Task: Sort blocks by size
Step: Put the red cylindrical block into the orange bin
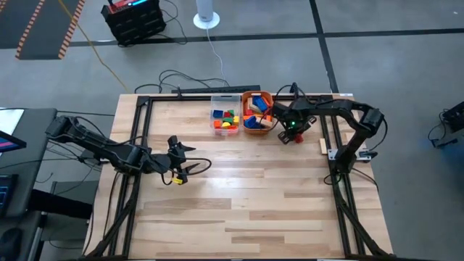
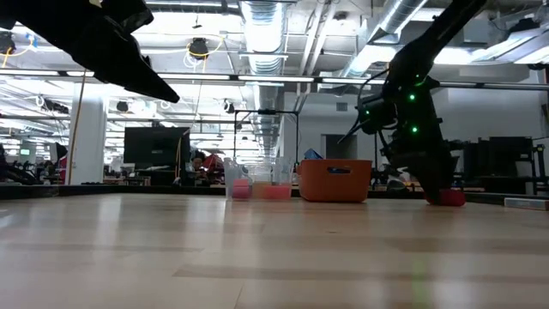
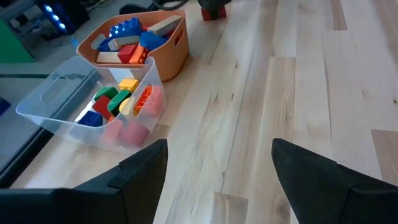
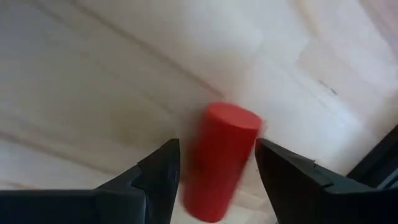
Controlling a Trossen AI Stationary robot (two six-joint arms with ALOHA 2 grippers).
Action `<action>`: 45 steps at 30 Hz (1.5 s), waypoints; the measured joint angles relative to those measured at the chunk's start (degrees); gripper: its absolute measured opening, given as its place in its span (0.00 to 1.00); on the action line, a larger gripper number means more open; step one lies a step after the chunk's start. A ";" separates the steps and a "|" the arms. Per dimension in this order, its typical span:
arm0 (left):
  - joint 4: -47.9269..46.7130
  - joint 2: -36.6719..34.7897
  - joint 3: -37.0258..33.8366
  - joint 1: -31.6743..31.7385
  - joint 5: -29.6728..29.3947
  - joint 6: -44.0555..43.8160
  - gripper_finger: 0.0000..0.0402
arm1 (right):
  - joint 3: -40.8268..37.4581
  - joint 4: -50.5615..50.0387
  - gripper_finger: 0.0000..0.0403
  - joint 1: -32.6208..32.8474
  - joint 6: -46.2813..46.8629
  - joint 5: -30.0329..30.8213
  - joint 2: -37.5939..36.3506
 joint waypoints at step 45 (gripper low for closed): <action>1.67 0.00 0.00 0.01 -0.37 -0.11 0.70 | 5.80 32.11 0.51 7.92 -13.28 3.97 -5.47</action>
